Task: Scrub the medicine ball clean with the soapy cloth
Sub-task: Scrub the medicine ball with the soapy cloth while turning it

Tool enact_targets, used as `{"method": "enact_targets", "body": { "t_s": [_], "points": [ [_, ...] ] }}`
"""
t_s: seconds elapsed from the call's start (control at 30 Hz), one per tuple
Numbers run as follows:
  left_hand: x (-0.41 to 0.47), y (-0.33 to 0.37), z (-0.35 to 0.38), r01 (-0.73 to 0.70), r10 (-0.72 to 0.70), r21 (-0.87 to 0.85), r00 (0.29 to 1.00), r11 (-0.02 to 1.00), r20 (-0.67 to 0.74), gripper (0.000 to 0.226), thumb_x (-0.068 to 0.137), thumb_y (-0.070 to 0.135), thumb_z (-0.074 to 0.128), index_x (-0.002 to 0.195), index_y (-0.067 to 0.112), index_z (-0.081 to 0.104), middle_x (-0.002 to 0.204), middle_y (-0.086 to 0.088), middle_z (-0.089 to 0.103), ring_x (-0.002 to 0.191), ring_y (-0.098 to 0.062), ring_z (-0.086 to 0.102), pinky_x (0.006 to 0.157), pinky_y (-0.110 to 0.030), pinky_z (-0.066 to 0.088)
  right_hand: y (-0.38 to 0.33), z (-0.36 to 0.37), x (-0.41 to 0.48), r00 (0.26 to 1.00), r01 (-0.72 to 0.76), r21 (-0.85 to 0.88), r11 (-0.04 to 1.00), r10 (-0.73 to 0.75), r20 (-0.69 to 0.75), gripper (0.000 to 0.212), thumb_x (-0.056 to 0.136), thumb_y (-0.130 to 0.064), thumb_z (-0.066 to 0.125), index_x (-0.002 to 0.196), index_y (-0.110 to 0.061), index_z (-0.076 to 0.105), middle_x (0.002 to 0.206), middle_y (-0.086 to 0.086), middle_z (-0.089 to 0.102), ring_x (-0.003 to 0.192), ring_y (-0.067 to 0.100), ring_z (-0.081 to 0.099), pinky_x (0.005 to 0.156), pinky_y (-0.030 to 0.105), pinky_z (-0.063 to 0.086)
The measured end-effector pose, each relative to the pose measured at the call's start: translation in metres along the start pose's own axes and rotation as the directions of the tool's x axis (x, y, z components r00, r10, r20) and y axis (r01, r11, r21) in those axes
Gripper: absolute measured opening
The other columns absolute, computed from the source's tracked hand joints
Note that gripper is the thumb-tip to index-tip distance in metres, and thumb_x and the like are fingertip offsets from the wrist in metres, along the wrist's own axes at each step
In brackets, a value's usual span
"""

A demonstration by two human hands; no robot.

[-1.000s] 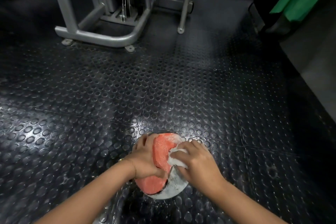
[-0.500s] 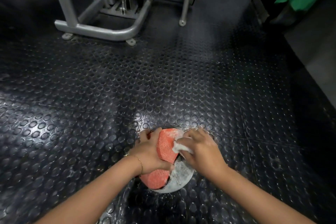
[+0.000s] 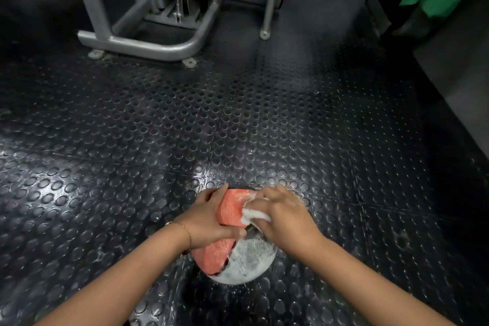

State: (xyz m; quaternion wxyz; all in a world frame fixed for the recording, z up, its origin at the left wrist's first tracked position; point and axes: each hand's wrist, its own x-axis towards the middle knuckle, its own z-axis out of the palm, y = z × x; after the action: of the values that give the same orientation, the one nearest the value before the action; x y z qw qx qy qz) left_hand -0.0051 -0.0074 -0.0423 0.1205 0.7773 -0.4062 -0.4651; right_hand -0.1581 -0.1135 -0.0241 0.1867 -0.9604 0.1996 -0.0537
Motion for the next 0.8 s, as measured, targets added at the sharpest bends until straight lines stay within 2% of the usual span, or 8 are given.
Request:
{"method": "enact_targets", "body": {
  "t_s": [0.1, 0.2, 0.4, 0.5, 0.6, 0.73, 0.8],
  "points": [
    [0.001, 0.006, 0.002, 0.011, -0.010, 0.042, 1.000, 0.999, -0.027, 0.109, 0.071, 0.060, 0.068, 0.149, 0.036, -0.005, 0.156, 0.006, -0.007, 0.137, -0.023, 0.030, 0.110, -0.035, 0.033, 0.004, -0.004, 0.020, 0.994, -0.103, -0.001, 0.995, 0.103, 0.045, 0.027, 0.091, -0.033, 0.049, 0.117, -0.032, 0.058, 0.110, -0.007, 0.052, 0.106, 0.013, 0.041, 0.093, 0.029, 0.031],
    [0.000, 0.010, 0.005, 0.014, -0.011, 0.063, 0.999, 0.998, -0.046, 0.110, 0.070, 0.061, 0.069, 0.149, 0.035, -0.003, 0.156, 0.005, -0.006, 0.136, -0.024, 0.032, 0.110, -0.035, 0.034, 0.007, -0.006, 0.037, 0.982, -0.164, -0.024, 0.986, 0.166, 0.092, 0.025, 0.092, -0.031, 0.047, 0.114, -0.030, 0.060, 0.114, -0.001, 0.054, 0.110, 0.017, 0.042, 0.098, 0.032, 0.030],
    [-0.008, 0.004, 0.006, -0.015, 0.016, 0.052, 0.999, 0.999, -0.032, 0.110, 0.070, 0.059, 0.070, 0.149, 0.035, -0.004, 0.154, 0.008, -0.007, 0.135, -0.023, 0.034, 0.108, -0.037, 0.037, 0.006, -0.011, 0.024, 0.975, -0.092, -0.019, 0.996, 0.094, 0.200, 0.022, 0.092, -0.033, 0.048, 0.110, -0.032, 0.061, 0.117, -0.006, 0.052, 0.115, 0.013, 0.038, 0.104, 0.034, 0.026],
    [-0.009, 0.001, 0.005, -0.036, 0.037, 0.074, 0.999, 0.997, -0.008, 0.109, 0.072, 0.058, 0.069, 0.149, 0.035, -0.005, 0.154, 0.009, -0.006, 0.135, -0.022, 0.032, 0.109, -0.037, 0.037, 0.004, -0.012, 0.035, 0.977, -0.094, -0.030, 0.995, 0.098, 0.191, 0.022, 0.092, -0.031, 0.046, 0.107, -0.030, 0.063, 0.110, -0.004, 0.053, 0.107, 0.014, 0.040, 0.096, 0.032, 0.032],
    [-0.007, -0.001, 0.001, -0.040, 0.040, 0.069, 0.999, 0.997, 0.000, 0.109, 0.070, 0.059, 0.070, 0.148, 0.036, -0.003, 0.154, 0.009, -0.003, 0.135, -0.021, 0.032, 0.108, -0.035, 0.036, 0.005, -0.012, 0.038, 0.975, -0.096, -0.007, 0.995, 0.096, 0.203, 0.023, 0.092, -0.032, 0.046, 0.108, -0.030, 0.062, 0.110, -0.004, 0.053, 0.105, 0.013, 0.039, 0.089, 0.029, 0.029],
    [-0.004, -0.006, -0.002, -0.044, 0.044, 0.041, 0.999, 0.998, 0.011, 0.109, 0.069, 0.059, 0.070, 0.148, 0.038, -0.002, 0.153, 0.011, -0.002, 0.133, -0.020, 0.034, 0.107, -0.036, 0.038, 0.011, -0.012, 0.022, 0.973, -0.083, 0.031, 0.996, 0.074, 0.218, 0.021, 0.090, -0.034, 0.051, 0.107, -0.035, 0.062, 0.111, -0.011, 0.056, 0.109, 0.009, 0.042, 0.101, 0.030, 0.030],
    [-0.004, -0.006, -0.001, -0.042, 0.041, 0.058, 0.999, 0.997, 0.021, 0.109, 0.070, 0.059, 0.070, 0.148, 0.038, -0.003, 0.153, 0.011, -0.004, 0.133, -0.021, 0.034, 0.108, -0.037, 0.037, 0.015, -0.012, 0.024, 0.972, -0.122, -0.002, 0.993, 0.120, 0.204, 0.024, 0.091, -0.033, 0.050, 0.112, -0.034, 0.060, 0.117, -0.010, 0.055, 0.112, 0.010, 0.043, 0.105, 0.029, 0.028]
  ]
}}
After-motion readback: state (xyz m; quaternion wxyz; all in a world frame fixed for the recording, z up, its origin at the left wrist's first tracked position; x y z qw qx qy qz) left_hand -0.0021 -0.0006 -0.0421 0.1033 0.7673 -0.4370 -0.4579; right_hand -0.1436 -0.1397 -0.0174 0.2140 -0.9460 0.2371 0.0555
